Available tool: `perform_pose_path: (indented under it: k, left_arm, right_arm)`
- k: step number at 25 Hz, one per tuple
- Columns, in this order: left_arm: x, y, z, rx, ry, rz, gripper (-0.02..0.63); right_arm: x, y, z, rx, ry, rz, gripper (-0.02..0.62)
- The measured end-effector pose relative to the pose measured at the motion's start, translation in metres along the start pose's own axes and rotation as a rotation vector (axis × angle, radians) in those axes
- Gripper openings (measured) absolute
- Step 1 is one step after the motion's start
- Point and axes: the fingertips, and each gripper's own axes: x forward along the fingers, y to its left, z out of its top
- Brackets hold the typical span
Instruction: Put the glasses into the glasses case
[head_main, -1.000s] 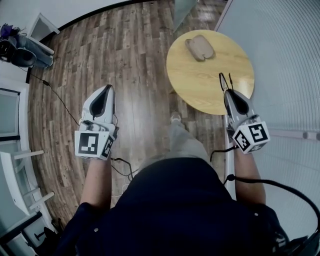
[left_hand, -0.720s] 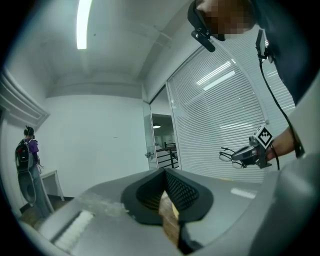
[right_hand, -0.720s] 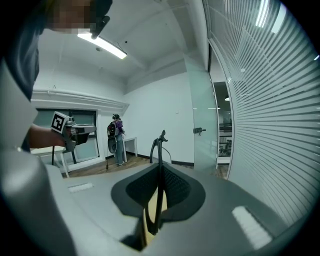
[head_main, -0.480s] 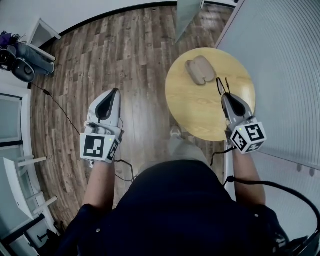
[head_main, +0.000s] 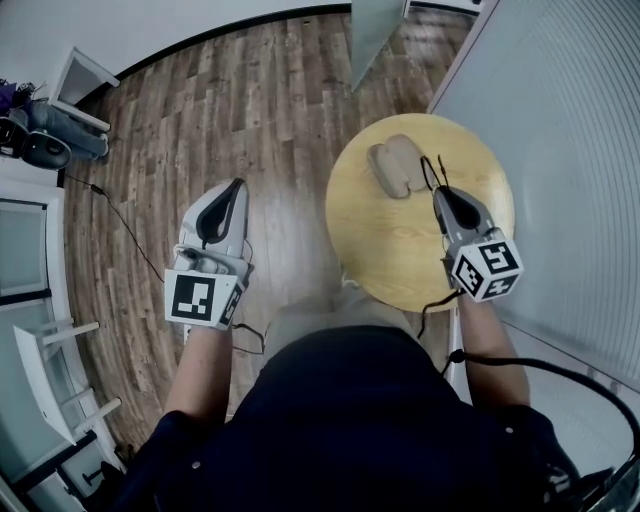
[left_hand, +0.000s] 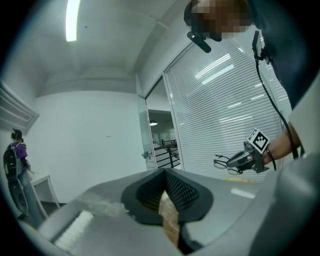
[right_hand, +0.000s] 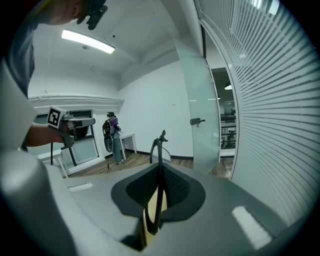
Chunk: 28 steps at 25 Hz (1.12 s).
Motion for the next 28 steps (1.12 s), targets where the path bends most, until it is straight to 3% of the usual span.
perform_pose_path:
  k: [3,14,21,28]
  left_arm:
    - [0.009,0.008,0.008,-0.038,-0.012,-0.008,0.000]
    - [0.067,0.056,-0.006,-0.011,0.003,-0.075,0.000]
    - [0.112,0.068,-0.022,-0.020,-0.019,-0.118,0.000]
    - [0.144,0.075,-0.054,-0.038,0.038,-0.155,0.000]
  right_arm:
    - [0.012,-0.005,0.002,0.009,0.018,-0.006,0.025]
    - [0.066,-0.021,0.016,0.030,0.052,-0.084,0.025]
    - [0.092,-0.031,-0.007,0.061,0.091,-0.121,0.025]
    - [0.124,-0.049,-0.037,0.093,0.137,-0.137,0.025]
